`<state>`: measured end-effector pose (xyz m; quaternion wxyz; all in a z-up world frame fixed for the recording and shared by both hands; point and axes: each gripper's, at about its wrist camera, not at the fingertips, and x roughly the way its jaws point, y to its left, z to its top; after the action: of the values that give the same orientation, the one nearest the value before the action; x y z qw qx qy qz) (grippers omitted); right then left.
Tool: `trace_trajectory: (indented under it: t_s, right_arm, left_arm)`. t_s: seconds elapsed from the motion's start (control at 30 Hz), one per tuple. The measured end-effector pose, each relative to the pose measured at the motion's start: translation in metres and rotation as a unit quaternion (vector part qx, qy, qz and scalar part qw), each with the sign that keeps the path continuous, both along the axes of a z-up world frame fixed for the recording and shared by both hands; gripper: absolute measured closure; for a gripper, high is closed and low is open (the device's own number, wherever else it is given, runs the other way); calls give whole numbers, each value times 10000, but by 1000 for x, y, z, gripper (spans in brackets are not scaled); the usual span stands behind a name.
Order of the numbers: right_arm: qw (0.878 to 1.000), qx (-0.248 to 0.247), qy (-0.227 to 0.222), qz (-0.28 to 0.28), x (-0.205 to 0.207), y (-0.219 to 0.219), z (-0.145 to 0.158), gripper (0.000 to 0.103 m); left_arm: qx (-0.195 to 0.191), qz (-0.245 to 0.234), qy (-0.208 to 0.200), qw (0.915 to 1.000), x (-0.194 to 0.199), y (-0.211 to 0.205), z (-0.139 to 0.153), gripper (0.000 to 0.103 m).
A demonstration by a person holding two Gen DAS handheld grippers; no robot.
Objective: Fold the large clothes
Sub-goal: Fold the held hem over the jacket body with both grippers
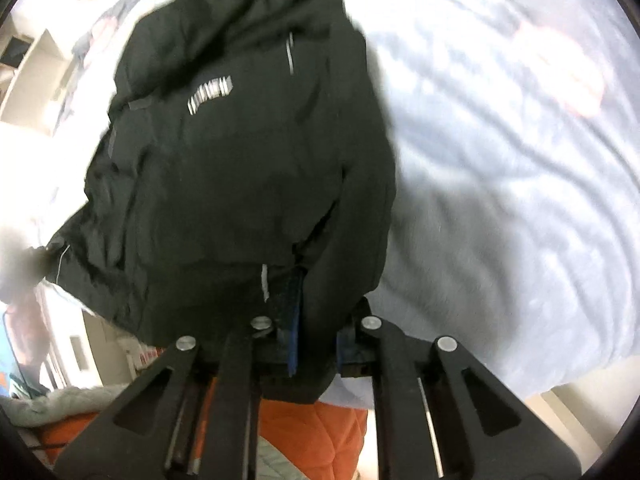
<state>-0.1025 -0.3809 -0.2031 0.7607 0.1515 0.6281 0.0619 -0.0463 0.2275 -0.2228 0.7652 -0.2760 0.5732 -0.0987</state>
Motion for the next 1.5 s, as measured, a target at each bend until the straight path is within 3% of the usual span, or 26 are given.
trace_trajectory:
  t_s: [0.2, 0.37, 0.63, 0.77, 1.0, 1.1, 1.2, 1.37, 1.5]
  right_arm:
    - [9971, 103, -723, -212, 59, 8, 47, 94]
    - [9912, 140, -1260, -372, 113, 3, 80, 95]
    - [9819, -383, -1833, -270, 221, 5, 111, 95]
    - [9829, -536, -1737, -296, 291, 6, 97, 94]
    - [9956, -474, -702, -388, 403, 3, -3, 94]
    - [9981, -347, -327, -380, 418, 7, -41, 94]
    - [9984, -342, -236, -371, 421, 9, -58, 95]
    - [9985, -79, -186, -516, 416, -1, -54, 94]
    - [9968, 142, -224, -753, 399, -18, -28, 89]
  left_arm:
    - [-9, -13, -655, 9978, 53, -6, 45, 89]
    - [-242, 203, -1123, 9932, 118, -2, 76, 89]
    - [-130, 344, -1305, 9908, 236, -16, 84, 89]
    - [-6, 478, -1179, 9919, 298, -26, 67, 89]
    - [539, 458, -409, 9967, 388, -48, -12, 89]
    - [398, 445, -69, 9982, 404, -50, -50, 89]
    - [398, 393, 53, 9984, 412, -54, -75, 87]
    - [281, 335, 136, 9990, 413, -51, -78, 87]
    - [90, -316, -437, 9985, 399, -44, -33, 84]
